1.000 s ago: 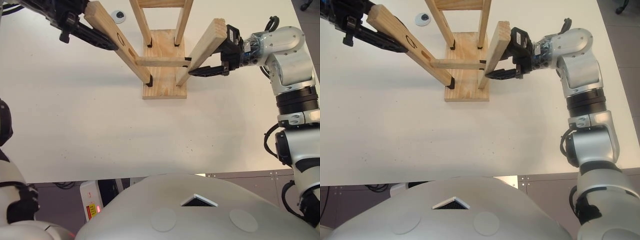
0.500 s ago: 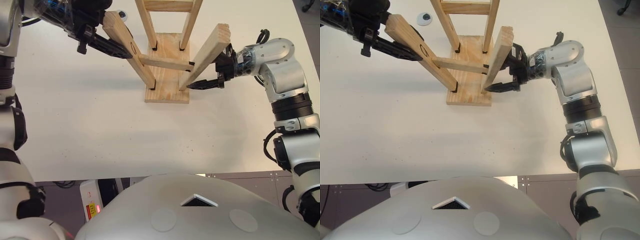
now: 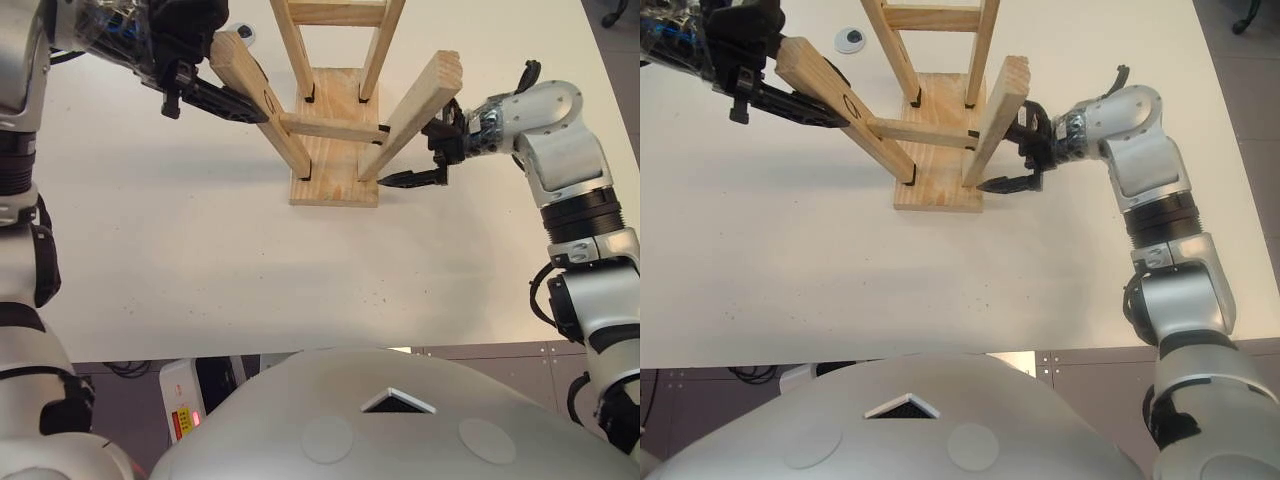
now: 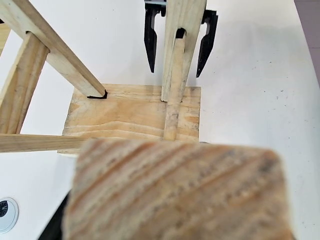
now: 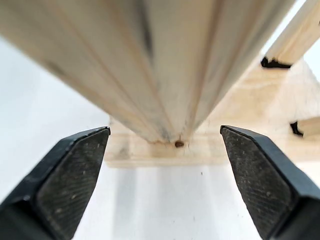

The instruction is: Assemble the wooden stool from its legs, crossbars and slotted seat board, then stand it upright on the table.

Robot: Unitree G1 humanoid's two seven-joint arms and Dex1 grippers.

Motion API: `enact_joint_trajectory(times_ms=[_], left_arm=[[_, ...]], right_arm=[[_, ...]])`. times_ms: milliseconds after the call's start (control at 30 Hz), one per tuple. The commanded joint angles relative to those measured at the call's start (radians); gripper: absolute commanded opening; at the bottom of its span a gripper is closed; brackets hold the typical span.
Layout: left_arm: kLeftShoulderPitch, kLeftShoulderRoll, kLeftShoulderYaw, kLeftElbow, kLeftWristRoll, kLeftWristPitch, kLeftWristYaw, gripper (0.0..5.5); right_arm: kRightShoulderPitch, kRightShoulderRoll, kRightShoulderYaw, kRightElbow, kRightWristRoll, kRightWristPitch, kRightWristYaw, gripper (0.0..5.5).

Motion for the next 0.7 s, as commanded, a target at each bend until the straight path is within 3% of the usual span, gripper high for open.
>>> enact_joint_trajectory(times_ms=[33, 200, 367, 500, 700], left_arm=[[0.072, -0.061, -0.065, -0.036, -0.03, 0.087, 0.001, 2.01], [0.085, -0.055, -0.057, -0.054, -0.035, 0.122, 0.017, 2.01], [0.106, -0.048, -0.045, -0.071, -0.039, 0.161, 0.045, 2.01], [0.111, -0.041, -0.042, -0.074, -0.043, 0.181, 0.065, 2.01], [0.139, -0.033, -0.017, -0.074, -0.045, 0.21, 0.11, 2.01]], right_arm=[[-0.014, -0.052, 0.038, 0.036, -0.108, -0.087, -0.045, 4.11], [-0.109, -0.131, 0.017, 0.173, -0.281, -0.151, -0.237, 4.11], [-0.335, -0.062, -0.189, 0.17, -0.239, -0.082, -0.57, 3.39], [-0.389, 0.157, -0.363, -0.306, 0.088, 0.352, -0.663, 2.73], [-0.351, 0.472, -0.409, -0.816, 0.369, 1.007, -0.897, 1.68]])
